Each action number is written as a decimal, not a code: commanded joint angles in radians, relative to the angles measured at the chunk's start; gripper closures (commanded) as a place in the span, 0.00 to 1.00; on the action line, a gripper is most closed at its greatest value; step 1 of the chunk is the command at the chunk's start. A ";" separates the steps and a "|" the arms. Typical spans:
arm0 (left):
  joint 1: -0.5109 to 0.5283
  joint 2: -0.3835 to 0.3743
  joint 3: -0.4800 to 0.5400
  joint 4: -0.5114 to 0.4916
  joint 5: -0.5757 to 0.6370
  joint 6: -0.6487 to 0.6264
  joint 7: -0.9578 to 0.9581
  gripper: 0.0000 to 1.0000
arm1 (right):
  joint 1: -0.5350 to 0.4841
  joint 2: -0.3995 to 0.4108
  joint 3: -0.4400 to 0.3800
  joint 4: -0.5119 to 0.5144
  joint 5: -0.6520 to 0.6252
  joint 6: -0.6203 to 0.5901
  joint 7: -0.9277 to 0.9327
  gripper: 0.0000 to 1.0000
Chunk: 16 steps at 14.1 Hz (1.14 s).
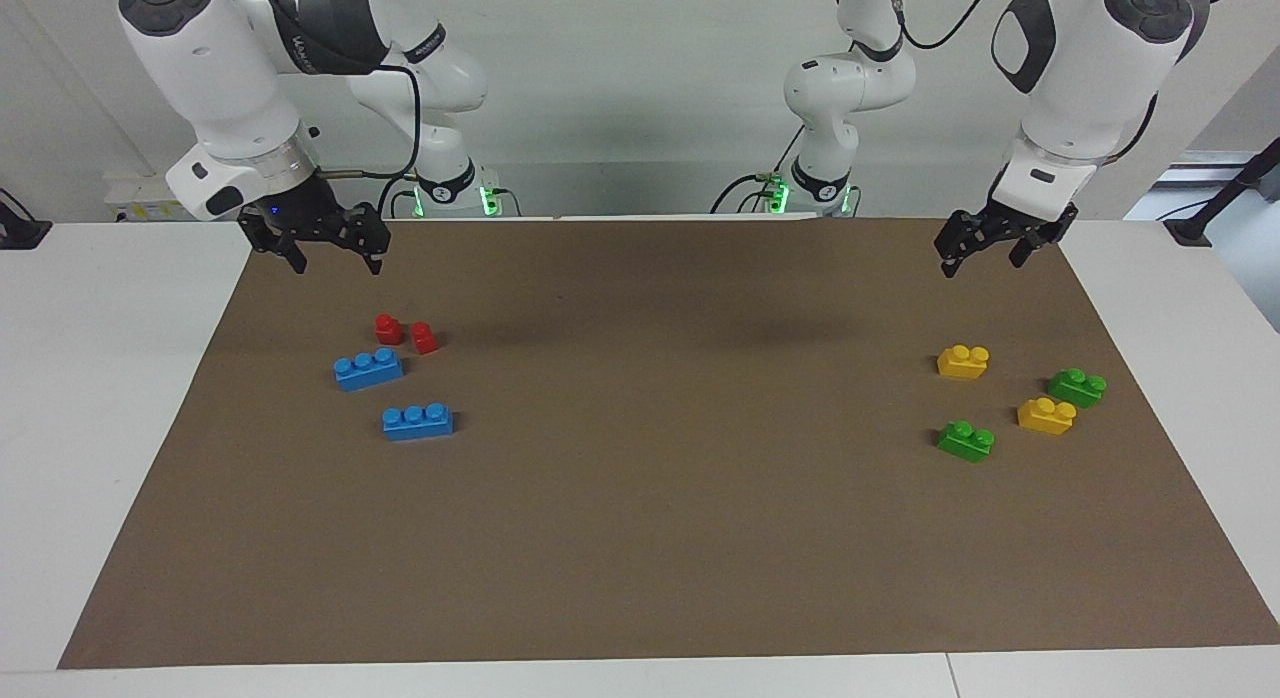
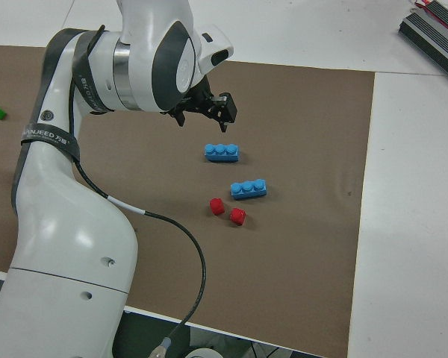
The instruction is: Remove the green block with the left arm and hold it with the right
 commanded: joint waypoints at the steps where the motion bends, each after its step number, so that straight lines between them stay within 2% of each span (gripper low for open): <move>1: -0.003 -0.015 0.006 0.009 -0.024 -0.030 0.042 0.00 | -0.012 -0.006 0.009 -0.006 -0.021 -0.014 -0.026 0.00; 4: 0.003 -0.018 0.012 0.009 -0.096 -0.025 0.045 0.00 | -0.012 -0.006 0.009 -0.006 -0.022 -0.014 -0.035 0.00; 16: -0.001 -0.023 0.017 0.009 -0.096 -0.025 0.103 0.00 | -0.012 -0.006 0.009 -0.004 -0.022 -0.005 -0.063 0.00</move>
